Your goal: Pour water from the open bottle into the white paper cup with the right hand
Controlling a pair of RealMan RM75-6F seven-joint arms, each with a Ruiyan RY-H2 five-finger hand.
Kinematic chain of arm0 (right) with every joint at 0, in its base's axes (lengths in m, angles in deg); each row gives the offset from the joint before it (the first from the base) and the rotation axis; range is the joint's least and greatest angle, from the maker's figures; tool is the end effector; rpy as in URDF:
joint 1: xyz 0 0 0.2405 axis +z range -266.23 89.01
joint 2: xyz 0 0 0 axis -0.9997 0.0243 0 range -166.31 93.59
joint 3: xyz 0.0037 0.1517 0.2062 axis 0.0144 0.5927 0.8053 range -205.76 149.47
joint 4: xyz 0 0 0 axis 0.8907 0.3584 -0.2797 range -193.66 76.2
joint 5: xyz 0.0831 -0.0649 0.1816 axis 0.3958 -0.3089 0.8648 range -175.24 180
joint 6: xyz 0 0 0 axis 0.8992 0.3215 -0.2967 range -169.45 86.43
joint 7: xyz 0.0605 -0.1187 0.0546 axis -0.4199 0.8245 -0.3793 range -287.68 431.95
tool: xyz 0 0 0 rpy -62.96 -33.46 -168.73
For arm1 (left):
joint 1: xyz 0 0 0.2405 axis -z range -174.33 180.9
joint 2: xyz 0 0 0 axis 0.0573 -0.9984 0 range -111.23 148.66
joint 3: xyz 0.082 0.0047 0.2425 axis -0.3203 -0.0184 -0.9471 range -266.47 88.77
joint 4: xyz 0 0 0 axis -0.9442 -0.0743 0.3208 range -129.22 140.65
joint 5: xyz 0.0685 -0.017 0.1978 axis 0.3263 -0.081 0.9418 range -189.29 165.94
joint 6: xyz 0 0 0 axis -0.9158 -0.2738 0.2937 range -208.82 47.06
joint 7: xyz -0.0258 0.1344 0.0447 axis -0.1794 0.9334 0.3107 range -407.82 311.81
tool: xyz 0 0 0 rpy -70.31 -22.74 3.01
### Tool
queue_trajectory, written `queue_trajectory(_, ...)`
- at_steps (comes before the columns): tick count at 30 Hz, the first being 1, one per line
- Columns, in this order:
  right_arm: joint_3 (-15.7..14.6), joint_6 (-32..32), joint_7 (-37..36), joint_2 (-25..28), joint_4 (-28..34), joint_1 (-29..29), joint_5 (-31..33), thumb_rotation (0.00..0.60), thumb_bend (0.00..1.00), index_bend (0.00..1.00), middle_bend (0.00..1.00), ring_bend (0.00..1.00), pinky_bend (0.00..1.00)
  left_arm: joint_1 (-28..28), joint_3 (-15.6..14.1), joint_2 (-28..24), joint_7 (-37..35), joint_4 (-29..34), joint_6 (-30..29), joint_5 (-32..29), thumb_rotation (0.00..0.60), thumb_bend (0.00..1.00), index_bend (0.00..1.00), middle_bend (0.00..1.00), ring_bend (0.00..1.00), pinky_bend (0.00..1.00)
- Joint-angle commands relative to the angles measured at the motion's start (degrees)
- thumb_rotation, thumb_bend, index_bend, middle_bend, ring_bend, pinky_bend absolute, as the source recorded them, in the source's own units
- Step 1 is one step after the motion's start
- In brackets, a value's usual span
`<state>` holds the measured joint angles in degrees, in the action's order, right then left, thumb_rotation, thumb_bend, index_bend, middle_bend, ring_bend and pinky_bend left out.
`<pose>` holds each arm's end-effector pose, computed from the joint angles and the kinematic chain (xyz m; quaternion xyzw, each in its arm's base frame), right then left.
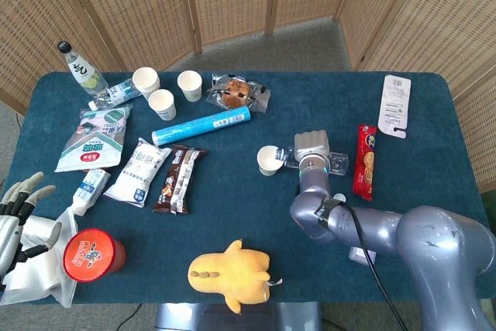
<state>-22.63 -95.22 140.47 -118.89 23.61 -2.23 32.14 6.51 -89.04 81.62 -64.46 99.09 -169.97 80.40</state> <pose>-0.0575 -0.4259 0.0109 0.7248 -0.4323 0.0410 0.5349 -0.3002 0.1602 0.1602 -0.5580 -0.4525 -0.4806 0.5029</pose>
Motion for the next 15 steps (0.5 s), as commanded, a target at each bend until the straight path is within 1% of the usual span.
queue_trajectory(1, 1.52, -1.55, 2.42, -1.11, -0.81, -0.07, 0.93, 0.600, 0.30, 0.55, 0.72, 0.54, 0.53, 0.10, -0.02, 0.20, -0.46, -0.50, 0.28, -0.17, 0.350, 0.47, 0.16, 0.06, 0.00, 0.00)
queue_trajectory(10, 5.55, -5.64, 7.42, -3.10, -1.47, -0.96, 0.98, 0.600, 0.30, 0.54, 0.72, 0.54, 0.53, 0.28, -0.01, 0.64, -1.89, -1.92, 0.48, -0.23, 0.351, 0.46, 0.16, 0.06, 0.00, 0.00)
queue_trajectory(15, 7.08, -7.96, 10.37, -4.11, -1.85, -1.40, 0.31, 0.600, 0.30, 0.54, 0.72, 0.54, 0.53, 0.24, -0.16, 0.98, -2.53, -2.60, 0.64, -0.38, 0.351, 0.47, 0.16, 0.06, 0.00, 0.00)
